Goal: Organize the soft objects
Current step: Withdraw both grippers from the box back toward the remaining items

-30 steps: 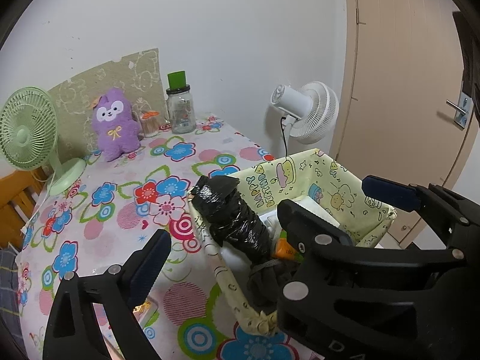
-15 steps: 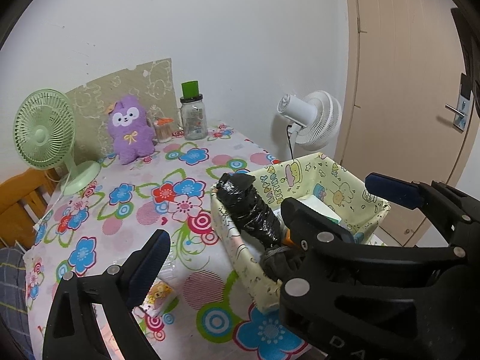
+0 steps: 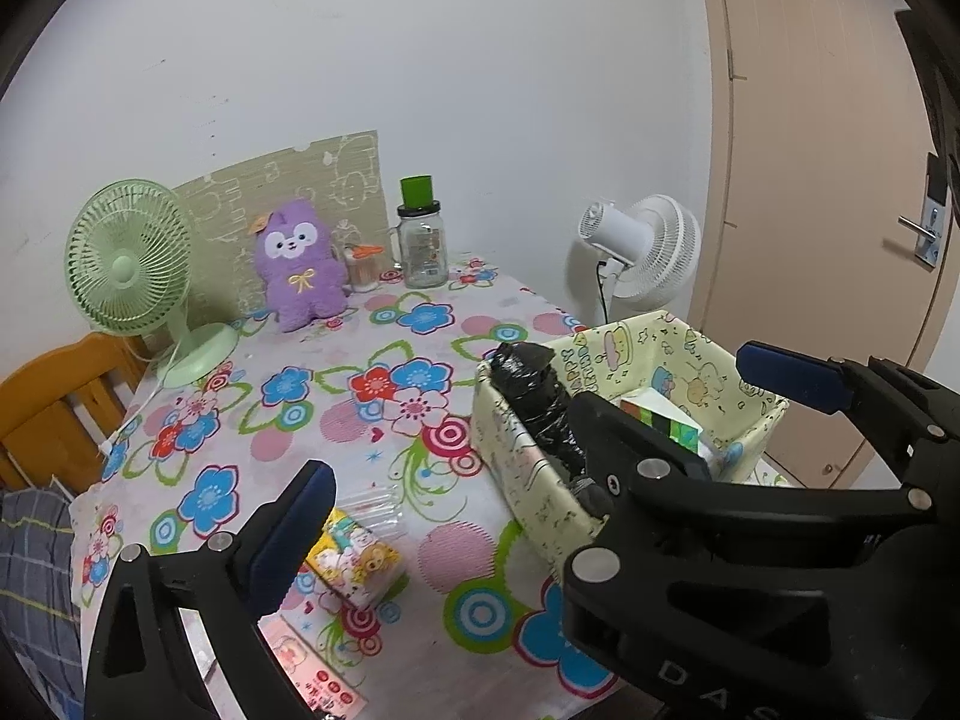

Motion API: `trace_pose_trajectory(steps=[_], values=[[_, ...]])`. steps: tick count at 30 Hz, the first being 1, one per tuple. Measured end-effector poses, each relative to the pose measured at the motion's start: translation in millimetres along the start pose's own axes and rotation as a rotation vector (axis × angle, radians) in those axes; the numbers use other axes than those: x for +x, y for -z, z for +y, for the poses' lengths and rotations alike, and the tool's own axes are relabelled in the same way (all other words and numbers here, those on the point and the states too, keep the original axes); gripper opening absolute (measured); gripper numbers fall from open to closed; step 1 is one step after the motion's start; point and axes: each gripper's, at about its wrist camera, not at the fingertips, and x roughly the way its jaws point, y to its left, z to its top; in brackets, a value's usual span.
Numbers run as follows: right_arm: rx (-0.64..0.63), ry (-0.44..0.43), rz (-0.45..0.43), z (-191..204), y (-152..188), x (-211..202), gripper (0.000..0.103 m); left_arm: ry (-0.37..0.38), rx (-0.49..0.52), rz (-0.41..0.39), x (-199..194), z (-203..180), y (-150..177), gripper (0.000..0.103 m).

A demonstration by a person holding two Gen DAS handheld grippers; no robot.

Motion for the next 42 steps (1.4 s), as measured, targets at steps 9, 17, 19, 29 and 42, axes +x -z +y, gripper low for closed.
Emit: trace_pose_trajectory(steps=[9,17,19,29,42], values=[[-0.025,-0.020,-0.017,21.0,3.7,-9.6,0.087,-0.028,-0.018,-0.002,-13.2,14.6,8.1,0.102],[-0.052,-0.040,-0.034,40.1,6.8,-17.4,0.087,-0.055,-0.044,0.002,-23.6,29.8,15.9,0.102],[-0.060,-0.048,-0.035,45.4,8.2,-17.2,0.087,-0.062,-0.050,0.002,-25.1,34.5,18.5,0.102],[-0.095,-0.077,-0.029,68.4,15.6,-12.7,0.087,-0.082,-0.082,0.013,-26.6,55.2,32.0,0.102],[-0.132,-0.133,-0.016,96.4,26.0,2.1,0.087,-0.130,-0.136,0.040,-21.7,82.1,50.6,0.102]])
